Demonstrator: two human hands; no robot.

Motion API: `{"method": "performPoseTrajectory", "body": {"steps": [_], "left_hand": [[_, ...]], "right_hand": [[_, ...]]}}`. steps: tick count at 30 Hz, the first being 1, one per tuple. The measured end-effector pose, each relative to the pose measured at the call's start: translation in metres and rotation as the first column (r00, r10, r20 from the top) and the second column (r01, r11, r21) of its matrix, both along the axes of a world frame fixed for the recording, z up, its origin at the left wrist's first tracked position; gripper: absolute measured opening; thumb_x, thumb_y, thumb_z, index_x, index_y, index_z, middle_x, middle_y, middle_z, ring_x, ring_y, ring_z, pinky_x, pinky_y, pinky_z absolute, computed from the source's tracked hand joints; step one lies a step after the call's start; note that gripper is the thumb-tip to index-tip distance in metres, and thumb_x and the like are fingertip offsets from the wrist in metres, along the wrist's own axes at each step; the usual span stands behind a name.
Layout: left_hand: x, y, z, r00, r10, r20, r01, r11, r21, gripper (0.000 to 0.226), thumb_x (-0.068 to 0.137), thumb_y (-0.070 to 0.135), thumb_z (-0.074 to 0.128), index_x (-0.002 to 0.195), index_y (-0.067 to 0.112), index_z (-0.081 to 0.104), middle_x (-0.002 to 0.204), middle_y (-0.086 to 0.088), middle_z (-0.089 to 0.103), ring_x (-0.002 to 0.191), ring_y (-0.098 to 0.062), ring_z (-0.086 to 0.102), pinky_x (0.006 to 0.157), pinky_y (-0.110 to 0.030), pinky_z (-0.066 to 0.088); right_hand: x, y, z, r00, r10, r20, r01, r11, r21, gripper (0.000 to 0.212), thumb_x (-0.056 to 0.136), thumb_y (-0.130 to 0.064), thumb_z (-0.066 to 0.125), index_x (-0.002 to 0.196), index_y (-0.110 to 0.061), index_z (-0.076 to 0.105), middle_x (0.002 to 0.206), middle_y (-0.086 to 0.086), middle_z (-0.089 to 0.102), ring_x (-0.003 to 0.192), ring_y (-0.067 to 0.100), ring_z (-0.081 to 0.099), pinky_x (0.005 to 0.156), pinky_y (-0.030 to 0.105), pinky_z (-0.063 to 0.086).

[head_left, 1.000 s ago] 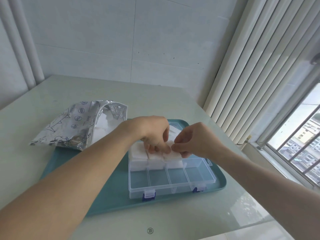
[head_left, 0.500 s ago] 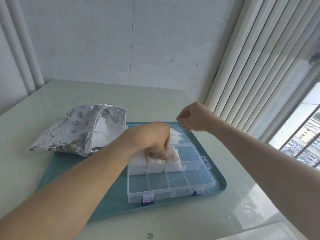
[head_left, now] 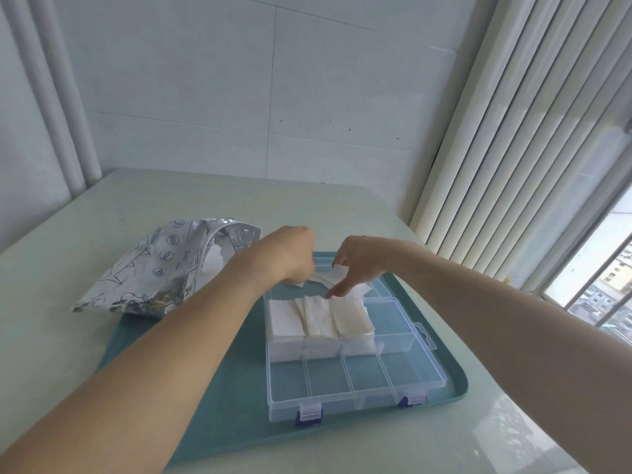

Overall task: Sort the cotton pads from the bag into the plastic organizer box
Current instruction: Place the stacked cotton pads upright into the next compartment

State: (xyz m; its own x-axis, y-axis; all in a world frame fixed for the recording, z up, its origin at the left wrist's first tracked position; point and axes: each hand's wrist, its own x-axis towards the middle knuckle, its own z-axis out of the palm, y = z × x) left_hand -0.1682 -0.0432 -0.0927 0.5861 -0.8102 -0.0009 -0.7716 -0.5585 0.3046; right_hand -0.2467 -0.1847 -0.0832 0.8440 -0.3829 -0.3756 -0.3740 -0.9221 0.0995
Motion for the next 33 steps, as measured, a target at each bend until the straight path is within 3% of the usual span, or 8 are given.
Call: {"method": "performPoseTrajectory", "body": {"steps": [5,8,11,15,24,27,31,33], "left_hand": [[0.006,-0.002,-0.011,0.999,-0.029,-0.021,0.031,0.995,0.096,0.033,0.095,0.005,0.047,0.123,0.007,0.064,0.125,-0.012,0.064,0.108,-0.028,0.062,0.092,-0.037,0.051],[0.007,-0.004,-0.018,0.995,-0.086,-0.051,0.093,0.984,0.152,0.035,0.097,0.012,0.047,0.129,0.008,0.061,0.132,-0.012,0.06,0.119,-0.031,0.057,0.1,-0.04,0.047],[0.009,-0.004,-0.024,0.994,-0.101,-0.049,0.108,0.979,0.17,0.034,0.096,0.015,0.05,0.128,0.009,0.061,0.129,-0.013,0.06,0.115,-0.031,0.058,0.093,-0.037,0.048],[0.011,-0.001,-0.026,0.995,-0.102,0.015,0.1,0.991,0.088,0.035,0.091,0.019,0.064,0.126,0.011,0.063,0.116,-0.01,0.065,0.1,-0.029,0.063,0.087,-0.037,0.055],[0.014,-0.001,-0.031,0.999,-0.032,0.029,0.036,0.992,-0.12,0.043,0.085,-0.006,0.059,0.124,0.012,0.065,0.12,-0.012,0.061,0.104,-0.029,0.063,0.09,-0.036,0.053],[0.016,-0.004,-0.033,0.998,0.013,-0.056,-0.026,0.971,-0.237,0.04,0.089,-0.002,0.058,0.125,0.014,0.063,0.116,-0.008,0.063,0.103,-0.026,0.063,0.09,-0.034,0.052],[0.018,-0.003,-0.021,0.975,0.076,-0.207,-0.159,0.893,-0.42,0.031,0.095,0.004,0.045,0.121,0.015,0.059,0.102,-0.002,0.06,0.101,-0.023,0.059,0.083,-0.03,0.047],[0.017,-0.002,-0.017,0.899,0.105,-0.425,-0.319,0.822,-0.472,0.031,0.095,0.001,0.04,0.112,0.013,0.063,0.105,-0.002,0.057,0.102,-0.023,0.055,0.084,-0.032,0.049]], "right_hand": [[-0.002,-0.003,0.004,1.0,0.026,-0.001,-0.026,0.997,0.076,0.076,0.08,-0.057,0.075,0.144,-0.021,0.054,0.143,-0.005,0.057,0.129,0.02,0.054,0.112,0.032,0.039],[-0.005,-0.007,0.004,0.999,0.021,0.04,-0.026,0.991,0.135,0.066,0.08,-0.048,0.08,0.139,-0.024,0.06,0.135,-0.005,0.061,0.108,0.023,0.068,0.095,0.029,0.051],[-0.005,-0.01,0.001,0.996,0.002,0.093,-0.017,0.986,0.166,0.057,0.077,-0.043,0.084,0.129,-0.025,0.068,0.121,-0.003,0.065,0.092,0.023,0.071,0.081,0.028,0.057],[-0.006,-0.01,0.001,0.991,-0.022,0.129,0.0,0.985,0.173,0.062,0.074,-0.041,0.087,0.129,-0.023,0.066,0.122,-0.004,0.063,0.095,0.023,0.069,0.085,0.03,0.057],[0.004,-0.006,-0.01,0.973,-0.093,0.211,0.039,0.969,0.246,0.039,0.078,-0.033,0.083,0.112,-0.018,0.072,0.11,0.003,0.069,0.099,0.025,0.065,0.084,0.031,0.053],[0.008,-0.006,-0.016,0.96,-0.168,0.223,0.086,0.937,0.337,0.044,0.075,-0.033,0.086,0.114,-0.02,0.07,0.111,0.002,0.067,0.102,0.026,0.063,0.092,0.037,0.055],[0.01,-0.011,-0.022,0.929,-0.231,0.288,0.091,0.899,0.428,0.029,0.074,-0.03,0.086,0.096,-0.017,0.073,0.09,0.0,0.066,0.08,0.02,0.058,0.07,0.029,0.049],[0.01,-0.011,-0.025,0.914,-0.243,0.324,0.085,0.898,0.432,0.026,0.075,-0.03,0.085,0.094,-0.017,0.073,0.087,-0.001,0.066,0.076,0.017,0.057,0.066,0.027,0.048]]}}
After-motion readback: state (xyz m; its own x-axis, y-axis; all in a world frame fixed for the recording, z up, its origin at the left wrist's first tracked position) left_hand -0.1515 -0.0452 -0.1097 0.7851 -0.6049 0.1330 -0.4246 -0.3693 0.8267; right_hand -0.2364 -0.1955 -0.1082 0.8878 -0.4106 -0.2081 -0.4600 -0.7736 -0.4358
